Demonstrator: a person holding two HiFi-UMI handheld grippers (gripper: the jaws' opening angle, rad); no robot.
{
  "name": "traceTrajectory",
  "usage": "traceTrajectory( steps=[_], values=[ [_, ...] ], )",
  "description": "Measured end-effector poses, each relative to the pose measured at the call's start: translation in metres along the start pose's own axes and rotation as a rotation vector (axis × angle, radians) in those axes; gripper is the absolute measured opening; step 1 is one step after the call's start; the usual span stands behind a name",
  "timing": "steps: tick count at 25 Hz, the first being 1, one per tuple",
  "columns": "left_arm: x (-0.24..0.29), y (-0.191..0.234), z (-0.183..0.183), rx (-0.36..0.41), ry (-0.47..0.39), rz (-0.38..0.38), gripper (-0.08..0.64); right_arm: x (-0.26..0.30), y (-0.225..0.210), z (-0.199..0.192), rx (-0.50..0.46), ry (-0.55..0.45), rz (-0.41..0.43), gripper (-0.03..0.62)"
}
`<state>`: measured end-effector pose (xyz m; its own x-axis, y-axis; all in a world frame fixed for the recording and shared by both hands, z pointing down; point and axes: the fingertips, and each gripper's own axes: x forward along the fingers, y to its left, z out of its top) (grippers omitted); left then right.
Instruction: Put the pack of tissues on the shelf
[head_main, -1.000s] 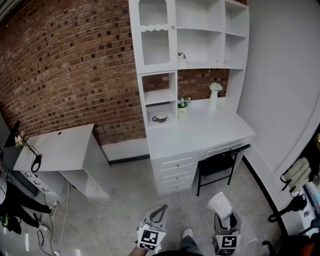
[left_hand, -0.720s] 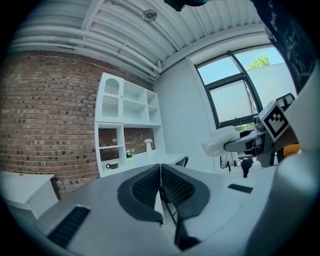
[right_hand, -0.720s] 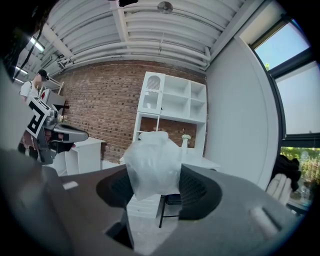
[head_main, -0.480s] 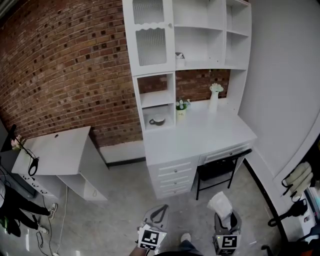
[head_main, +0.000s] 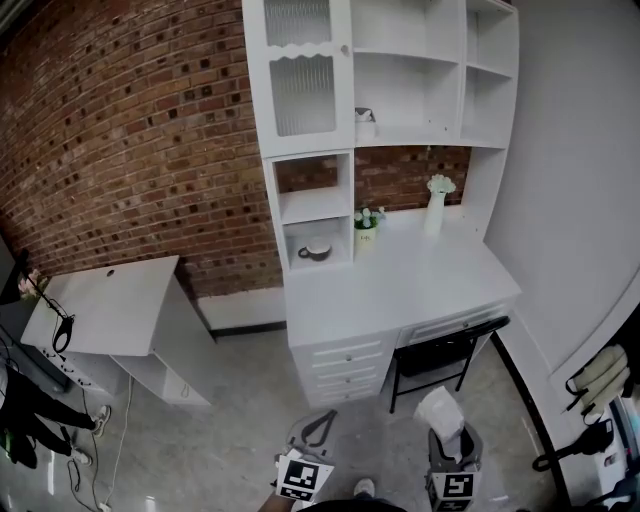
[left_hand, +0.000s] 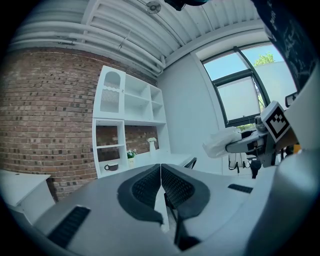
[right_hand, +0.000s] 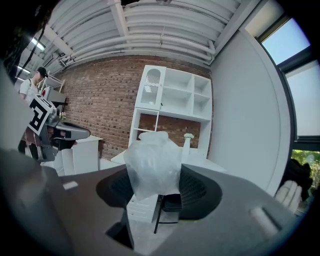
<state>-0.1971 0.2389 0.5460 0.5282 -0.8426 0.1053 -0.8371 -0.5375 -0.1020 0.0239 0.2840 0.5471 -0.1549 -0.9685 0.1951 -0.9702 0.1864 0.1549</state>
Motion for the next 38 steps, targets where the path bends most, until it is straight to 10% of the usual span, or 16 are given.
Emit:
traceTrajectory(
  steps=[38],
  values=[
    [0.134,-0.036,0.000,0.003,0.024,-0.006,0.011,0.088,-0.106,-0.003,0.003,-0.011,0.023,0.230]
  ],
)
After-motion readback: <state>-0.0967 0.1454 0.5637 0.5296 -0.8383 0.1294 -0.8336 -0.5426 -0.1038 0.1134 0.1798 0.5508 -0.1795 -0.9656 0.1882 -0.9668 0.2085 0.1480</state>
